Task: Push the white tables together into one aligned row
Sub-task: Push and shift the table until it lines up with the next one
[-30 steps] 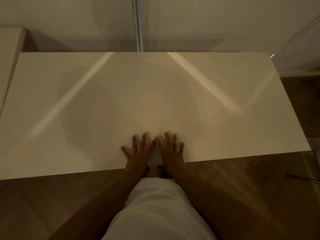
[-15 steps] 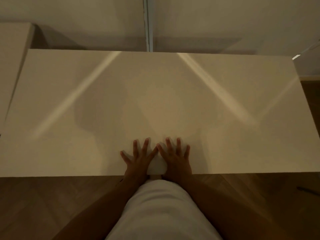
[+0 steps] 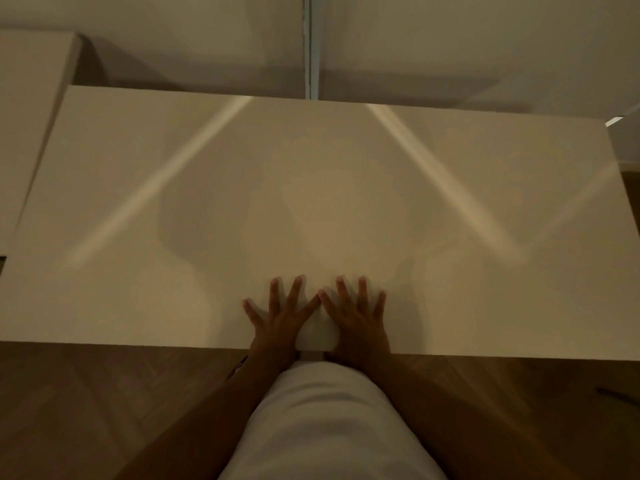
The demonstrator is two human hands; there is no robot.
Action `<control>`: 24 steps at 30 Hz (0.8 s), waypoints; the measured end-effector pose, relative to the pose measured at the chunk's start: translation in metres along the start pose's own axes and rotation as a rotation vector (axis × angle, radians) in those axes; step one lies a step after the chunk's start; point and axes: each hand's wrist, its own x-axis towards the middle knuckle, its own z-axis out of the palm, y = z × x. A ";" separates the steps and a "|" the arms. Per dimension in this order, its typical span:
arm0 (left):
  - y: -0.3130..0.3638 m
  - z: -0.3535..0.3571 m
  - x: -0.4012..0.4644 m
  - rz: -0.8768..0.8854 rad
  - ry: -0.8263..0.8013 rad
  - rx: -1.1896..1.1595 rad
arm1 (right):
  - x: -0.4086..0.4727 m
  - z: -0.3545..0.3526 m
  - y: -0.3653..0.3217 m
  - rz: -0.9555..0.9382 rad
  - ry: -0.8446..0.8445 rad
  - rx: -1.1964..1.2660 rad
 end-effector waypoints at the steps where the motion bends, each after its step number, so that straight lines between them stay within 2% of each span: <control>1: -0.001 -0.001 0.000 0.001 -0.001 -0.003 | 0.001 -0.001 0.000 -0.001 -0.001 -0.004; 19: -0.001 -0.005 -0.009 0.027 0.042 -0.063 | -0.008 0.006 -0.008 0.064 -0.003 0.005; 24: 0.002 -0.017 -0.010 0.038 -0.026 -0.152 | -0.013 0.005 -0.001 0.055 -0.018 0.060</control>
